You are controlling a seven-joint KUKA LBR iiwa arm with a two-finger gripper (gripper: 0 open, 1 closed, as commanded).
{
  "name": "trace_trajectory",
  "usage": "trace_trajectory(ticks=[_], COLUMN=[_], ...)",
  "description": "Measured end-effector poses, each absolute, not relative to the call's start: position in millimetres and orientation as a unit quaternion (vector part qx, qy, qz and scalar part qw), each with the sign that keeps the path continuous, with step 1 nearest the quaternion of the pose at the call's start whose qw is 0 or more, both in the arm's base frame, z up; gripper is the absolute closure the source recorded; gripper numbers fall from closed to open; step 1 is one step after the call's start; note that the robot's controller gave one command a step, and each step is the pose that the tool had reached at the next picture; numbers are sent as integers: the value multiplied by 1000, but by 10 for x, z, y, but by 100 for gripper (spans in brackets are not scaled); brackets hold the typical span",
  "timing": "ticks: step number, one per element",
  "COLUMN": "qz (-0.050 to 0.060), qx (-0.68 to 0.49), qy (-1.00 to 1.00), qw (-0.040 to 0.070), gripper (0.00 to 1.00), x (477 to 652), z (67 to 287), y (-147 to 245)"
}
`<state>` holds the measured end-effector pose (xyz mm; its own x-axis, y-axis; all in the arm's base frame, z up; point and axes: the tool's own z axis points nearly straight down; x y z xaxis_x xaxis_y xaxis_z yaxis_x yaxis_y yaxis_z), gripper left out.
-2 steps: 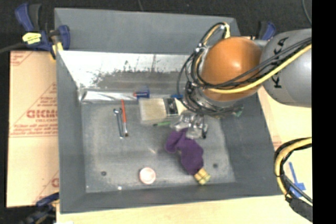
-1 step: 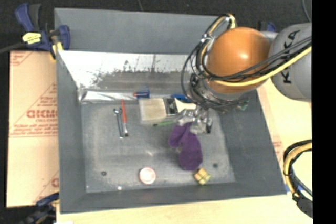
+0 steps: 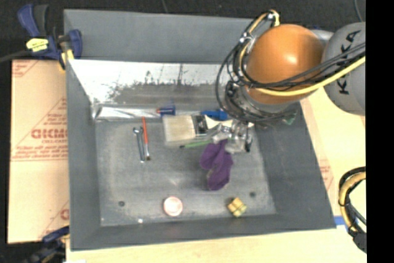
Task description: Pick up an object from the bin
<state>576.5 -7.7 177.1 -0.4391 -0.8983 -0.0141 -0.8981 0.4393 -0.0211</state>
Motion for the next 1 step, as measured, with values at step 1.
trace_trajectory(ticks=[1], qz=[-2], qx=[-529], qy=[849], qw=[8], gripper=[100], x=[5749], z=[1998], y=[-75])
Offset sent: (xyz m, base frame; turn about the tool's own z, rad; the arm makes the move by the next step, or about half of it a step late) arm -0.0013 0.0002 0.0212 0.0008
